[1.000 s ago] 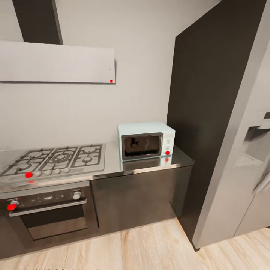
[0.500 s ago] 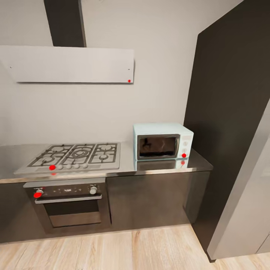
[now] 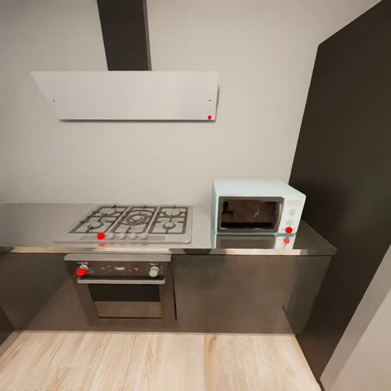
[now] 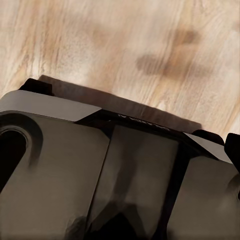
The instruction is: In the kitchen, take the popcorn bag from the countertop, put it into the microwave, and heat it until the popcorn is cooked so the cooked popcorn ends up inside the bag.
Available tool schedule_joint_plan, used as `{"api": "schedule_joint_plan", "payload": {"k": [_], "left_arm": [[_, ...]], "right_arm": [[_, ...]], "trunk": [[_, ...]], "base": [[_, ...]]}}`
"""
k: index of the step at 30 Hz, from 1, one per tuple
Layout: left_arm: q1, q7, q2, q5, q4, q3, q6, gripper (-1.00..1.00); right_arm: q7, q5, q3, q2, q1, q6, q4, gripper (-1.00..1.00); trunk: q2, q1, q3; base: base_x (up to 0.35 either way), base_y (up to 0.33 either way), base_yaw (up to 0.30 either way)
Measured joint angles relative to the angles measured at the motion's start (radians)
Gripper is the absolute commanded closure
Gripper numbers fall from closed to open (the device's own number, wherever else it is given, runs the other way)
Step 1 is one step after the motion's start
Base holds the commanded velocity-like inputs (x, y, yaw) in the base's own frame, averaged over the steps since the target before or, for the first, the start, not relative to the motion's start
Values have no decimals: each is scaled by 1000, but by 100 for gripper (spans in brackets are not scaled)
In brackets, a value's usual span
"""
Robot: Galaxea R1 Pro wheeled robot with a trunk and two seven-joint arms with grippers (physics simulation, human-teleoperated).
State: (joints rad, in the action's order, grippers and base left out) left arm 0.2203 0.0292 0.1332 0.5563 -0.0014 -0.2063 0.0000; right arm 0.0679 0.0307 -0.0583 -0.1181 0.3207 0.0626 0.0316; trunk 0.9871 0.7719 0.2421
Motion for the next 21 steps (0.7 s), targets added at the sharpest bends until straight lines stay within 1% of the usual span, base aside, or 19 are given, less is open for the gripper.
{"api": "schedule_joint_plan", "payload": {"k": [13, 21], "left_arm": [[0, 0, 0, 0, 0, -1, 0, -100], [0, 0, 0, -2, 0, -1, 0, -100]], "right_arm": [[-1, 0, 0, -4, 0, 1, -1, -100], [-1, -1, 0, -4, 0, 2, -1, -100]], "trunk": [[0, 0, 0], [0, 0, 0]], "base": [[0, -7, 4], [0, -236, 0]]}}
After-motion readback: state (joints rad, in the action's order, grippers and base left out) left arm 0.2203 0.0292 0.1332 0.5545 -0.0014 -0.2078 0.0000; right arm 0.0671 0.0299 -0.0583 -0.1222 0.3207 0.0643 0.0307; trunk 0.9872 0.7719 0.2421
